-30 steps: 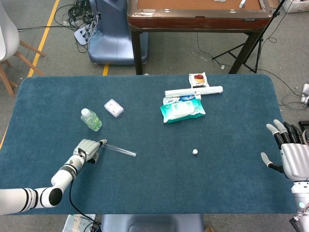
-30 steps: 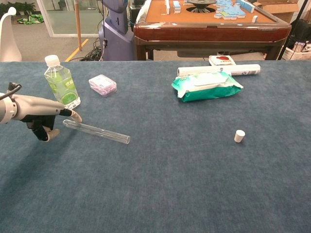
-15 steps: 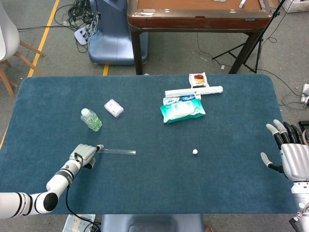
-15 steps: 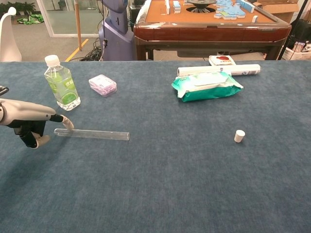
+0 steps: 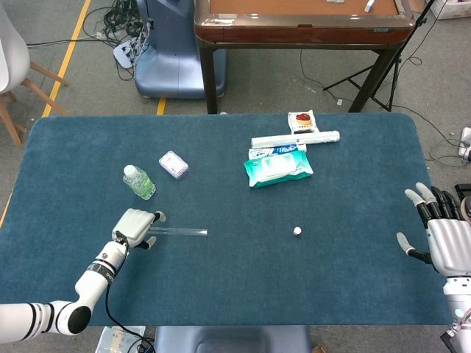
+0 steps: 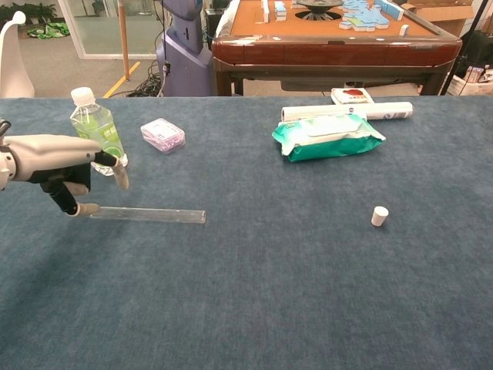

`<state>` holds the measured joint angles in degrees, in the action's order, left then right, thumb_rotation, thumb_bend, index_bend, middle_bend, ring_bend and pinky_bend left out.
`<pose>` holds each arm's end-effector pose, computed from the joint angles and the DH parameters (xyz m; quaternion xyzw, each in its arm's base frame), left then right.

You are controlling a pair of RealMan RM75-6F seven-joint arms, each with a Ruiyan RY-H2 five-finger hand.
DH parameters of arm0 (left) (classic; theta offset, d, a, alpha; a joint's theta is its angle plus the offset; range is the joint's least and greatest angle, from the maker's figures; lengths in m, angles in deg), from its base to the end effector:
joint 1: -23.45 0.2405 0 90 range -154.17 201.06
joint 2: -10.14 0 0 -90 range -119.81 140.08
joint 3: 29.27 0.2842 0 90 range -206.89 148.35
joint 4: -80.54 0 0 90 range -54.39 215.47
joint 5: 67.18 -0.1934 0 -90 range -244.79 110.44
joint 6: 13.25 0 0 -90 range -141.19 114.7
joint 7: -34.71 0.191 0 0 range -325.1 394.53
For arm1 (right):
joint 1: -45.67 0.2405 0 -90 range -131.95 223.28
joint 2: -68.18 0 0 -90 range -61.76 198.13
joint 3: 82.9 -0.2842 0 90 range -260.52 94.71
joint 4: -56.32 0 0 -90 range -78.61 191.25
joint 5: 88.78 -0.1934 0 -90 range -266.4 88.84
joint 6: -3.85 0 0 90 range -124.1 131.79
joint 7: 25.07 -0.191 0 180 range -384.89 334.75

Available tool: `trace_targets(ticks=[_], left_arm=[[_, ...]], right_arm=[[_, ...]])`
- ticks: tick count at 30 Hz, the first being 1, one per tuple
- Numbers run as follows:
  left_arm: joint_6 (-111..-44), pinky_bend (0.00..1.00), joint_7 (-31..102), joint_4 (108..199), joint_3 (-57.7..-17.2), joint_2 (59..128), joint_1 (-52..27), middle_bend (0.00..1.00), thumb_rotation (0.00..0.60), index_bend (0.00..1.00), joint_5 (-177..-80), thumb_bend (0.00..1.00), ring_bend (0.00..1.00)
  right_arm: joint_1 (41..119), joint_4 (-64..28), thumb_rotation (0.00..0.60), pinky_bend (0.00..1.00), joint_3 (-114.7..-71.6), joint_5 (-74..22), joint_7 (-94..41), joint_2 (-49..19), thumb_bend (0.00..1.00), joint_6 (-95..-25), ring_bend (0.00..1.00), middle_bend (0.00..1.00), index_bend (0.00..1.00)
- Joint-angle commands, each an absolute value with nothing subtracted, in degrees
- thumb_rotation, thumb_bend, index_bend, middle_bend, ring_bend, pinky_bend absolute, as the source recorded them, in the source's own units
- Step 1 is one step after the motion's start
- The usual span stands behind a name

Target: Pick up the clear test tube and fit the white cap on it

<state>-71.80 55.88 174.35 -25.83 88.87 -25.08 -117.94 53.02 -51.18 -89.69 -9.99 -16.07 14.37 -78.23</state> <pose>-0.1974 0.3865 0.0120 -0.7626 -0.4012 -0.2689 0.4302 -0.2912 -0.2497 0.2309 0.5875 -0.3774 0.3684 0.6138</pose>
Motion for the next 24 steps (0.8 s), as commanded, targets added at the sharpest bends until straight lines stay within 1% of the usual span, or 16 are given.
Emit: trace_targets(ticks=[1, 5, 11, 24], left_arm=[[-74.5, 1.00, 53.5, 172.1, -27.5, 91.7, -22.5, 1.00, 0.600, 0.37, -121.8, 0.25, 1.00], [-74.3, 1.00, 55.5, 171.6, -29.3, 93.7, -22.4, 1.00, 0.600, 0.40, -120.7, 0.25, 1.00], [-73.2, 1.00, 61.2, 170.4, -31.9, 96.8, -23.6, 1.00, 0.600, 0.41, -115.8, 0.25, 1.00], [-71.3, 1.00, 67.6, 166.8, -34.1, 102.7, -25.3, 1.00, 0.600, 0.42, -110.3, 0.25, 1.00]], right_arm=[[53.0, -51.0, 0.600, 0.01, -89.6, -10.0, -16.4, 14.4, 0.30, -78.1, 0.00, 0.08, 0.13], [53.0, -50.7, 0.600, 0.01, -89.6, -9.9, -16.7, 14.3, 0.30, -78.1, 0.00, 0.08, 0.13], [52.9, -50.2, 0.600, 0.01, -89.5, -10.0, -17.1, 14.2, 0.30, -77.9, 0.00, 0.08, 0.13], [52.5, -48.8, 0.600, 0.01, -89.2, -10.2, -18.9, 14.1, 0.30, -77.6, 0.00, 0.08, 0.13]])
